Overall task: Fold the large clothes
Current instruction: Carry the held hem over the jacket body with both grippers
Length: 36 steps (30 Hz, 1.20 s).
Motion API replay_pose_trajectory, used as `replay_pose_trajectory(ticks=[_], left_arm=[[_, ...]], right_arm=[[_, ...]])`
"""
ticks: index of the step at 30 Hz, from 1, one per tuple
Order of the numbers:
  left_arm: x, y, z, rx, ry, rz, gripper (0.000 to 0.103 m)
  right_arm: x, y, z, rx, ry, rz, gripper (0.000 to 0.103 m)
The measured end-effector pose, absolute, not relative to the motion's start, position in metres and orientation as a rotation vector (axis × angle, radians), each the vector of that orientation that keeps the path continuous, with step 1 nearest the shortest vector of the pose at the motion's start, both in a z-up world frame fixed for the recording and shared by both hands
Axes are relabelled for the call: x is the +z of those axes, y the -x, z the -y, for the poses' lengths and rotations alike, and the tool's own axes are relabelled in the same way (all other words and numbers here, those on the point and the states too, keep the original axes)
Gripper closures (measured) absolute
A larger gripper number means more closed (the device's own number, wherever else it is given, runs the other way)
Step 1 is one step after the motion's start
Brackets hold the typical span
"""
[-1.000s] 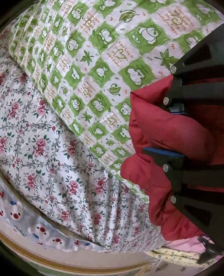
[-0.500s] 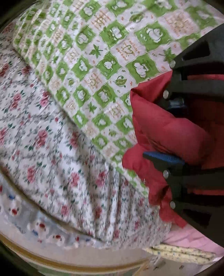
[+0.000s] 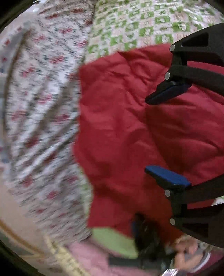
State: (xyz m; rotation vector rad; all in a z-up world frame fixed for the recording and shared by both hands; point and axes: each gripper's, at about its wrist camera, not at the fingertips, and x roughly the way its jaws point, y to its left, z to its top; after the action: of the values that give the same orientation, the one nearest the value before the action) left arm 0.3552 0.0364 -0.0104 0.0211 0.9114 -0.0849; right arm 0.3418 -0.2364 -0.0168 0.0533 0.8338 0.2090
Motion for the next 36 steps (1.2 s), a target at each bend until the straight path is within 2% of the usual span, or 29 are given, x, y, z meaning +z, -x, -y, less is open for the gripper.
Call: replay_pose_trajectory(ticks=[4,9,17,26,36], left_arm=[[-0.014,-0.369,-0.047,-0.081,0.007,-0.932,0.051],[-0.022,-0.392,-0.065,-0.069,0.093,-0.974,0.051],[-0.033,-0.403,-0.066,-0.055,0.109,-0.983,0.051],[-0.011,-0.365,-0.075,-0.074,0.156,-0.924,0.051],[-0.030,-0.380,-0.080,-0.051,0.135,-0.958,0.051]], right_arm=[[-0.035,-0.370,0.254,0.141,-0.109,-0.866,0.018],[-0.048,-0.391,0.275,0.167,-0.239,-0.903,0.018],[-0.056,-0.393,0.269,0.158,-0.231,-0.887,0.016],[-0.060,-0.395,0.267,0.168,-0.236,-0.877,0.015],[-0.020,-0.344,0.279,0.184,-0.304,-0.821,0.016]])
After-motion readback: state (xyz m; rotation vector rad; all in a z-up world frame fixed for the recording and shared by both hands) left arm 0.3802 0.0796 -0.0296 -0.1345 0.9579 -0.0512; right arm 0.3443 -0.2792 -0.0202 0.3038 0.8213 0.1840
